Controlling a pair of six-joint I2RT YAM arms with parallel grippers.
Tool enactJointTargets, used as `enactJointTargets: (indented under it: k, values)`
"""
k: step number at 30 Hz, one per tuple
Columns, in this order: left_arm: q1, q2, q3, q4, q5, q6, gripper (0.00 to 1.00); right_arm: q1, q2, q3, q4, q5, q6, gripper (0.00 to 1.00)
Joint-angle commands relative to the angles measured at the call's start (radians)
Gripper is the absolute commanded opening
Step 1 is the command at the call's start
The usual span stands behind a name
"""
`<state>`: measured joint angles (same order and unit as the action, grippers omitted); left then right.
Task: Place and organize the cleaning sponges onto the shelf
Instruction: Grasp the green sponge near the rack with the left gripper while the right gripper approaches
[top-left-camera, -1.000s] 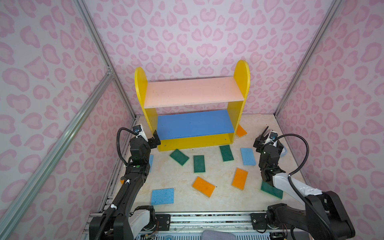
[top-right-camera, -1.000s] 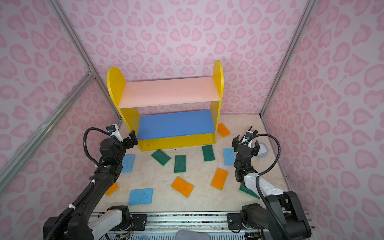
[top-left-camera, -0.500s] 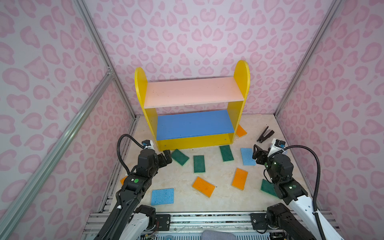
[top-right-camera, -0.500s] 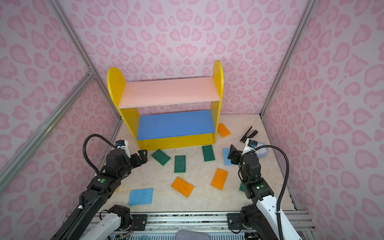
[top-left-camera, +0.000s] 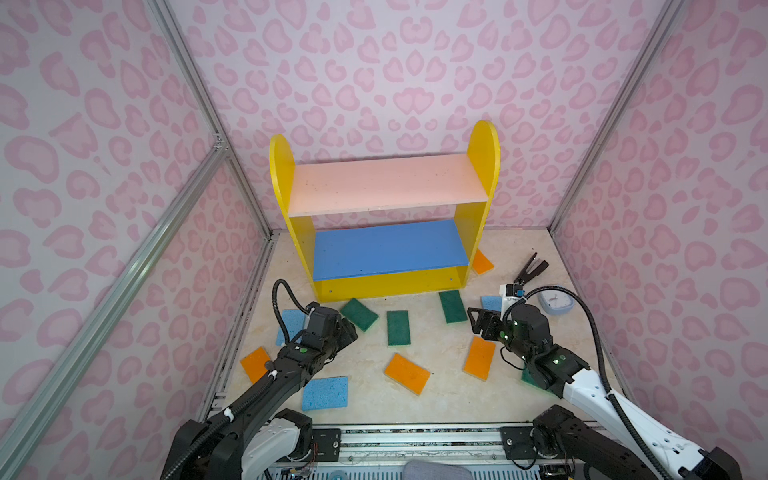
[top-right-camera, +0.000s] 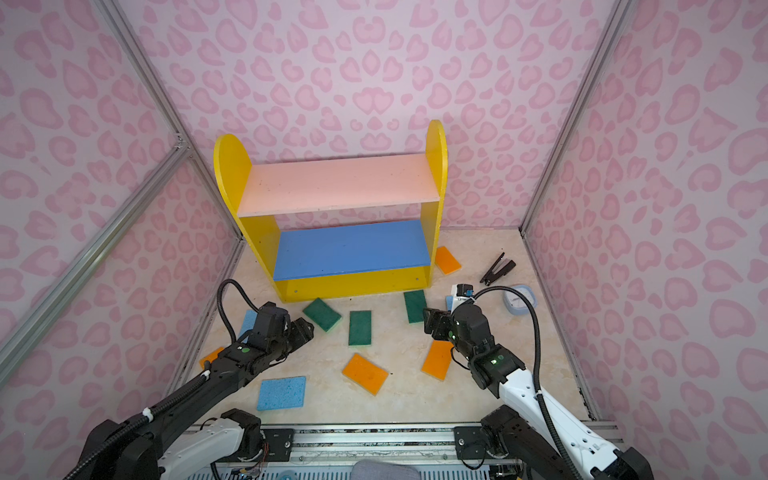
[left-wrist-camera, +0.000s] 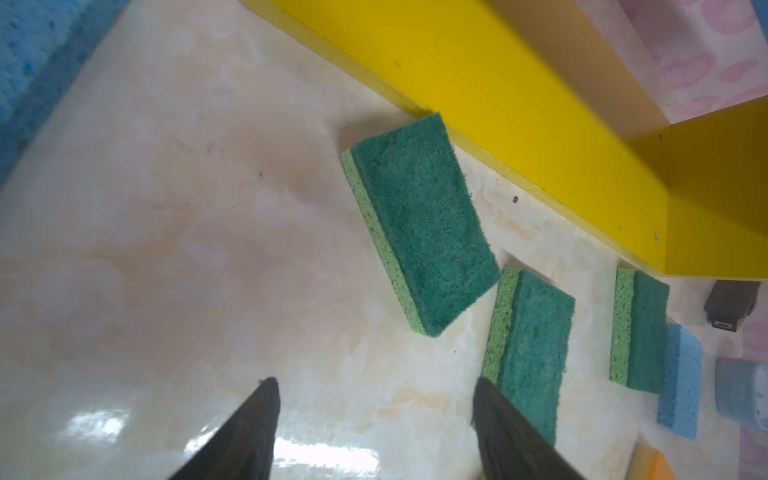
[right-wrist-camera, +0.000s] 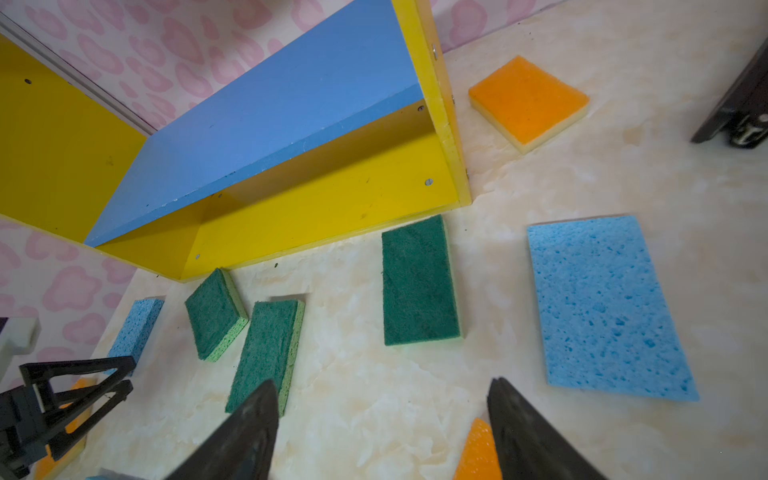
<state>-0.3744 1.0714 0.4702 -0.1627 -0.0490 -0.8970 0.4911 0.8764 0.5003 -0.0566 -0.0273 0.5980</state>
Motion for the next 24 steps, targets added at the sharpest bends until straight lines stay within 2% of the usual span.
enactJointTargets:
  k: [1,5,8,24]
  values:
    - [-0.026,0.049,-0.009,0.140,-0.023,-0.112,0.71,0.002,0.032,0.006,0.080,-0.014,0.053,0.80]
    - [-0.077,0.129,0.020,0.179,-0.085,-0.142,0.70,0.002,0.056,0.007,0.102,-0.004,0.085,0.79]
    - [-0.086,0.203,0.039,0.215,-0.089,-0.164,0.68,0.001,0.067,0.012,0.111,0.010,0.105,0.79]
    - [-0.086,0.450,0.115,0.303,-0.118,-0.199,0.44,-0.006,0.167,0.037,0.146,0.003,0.111,0.79]
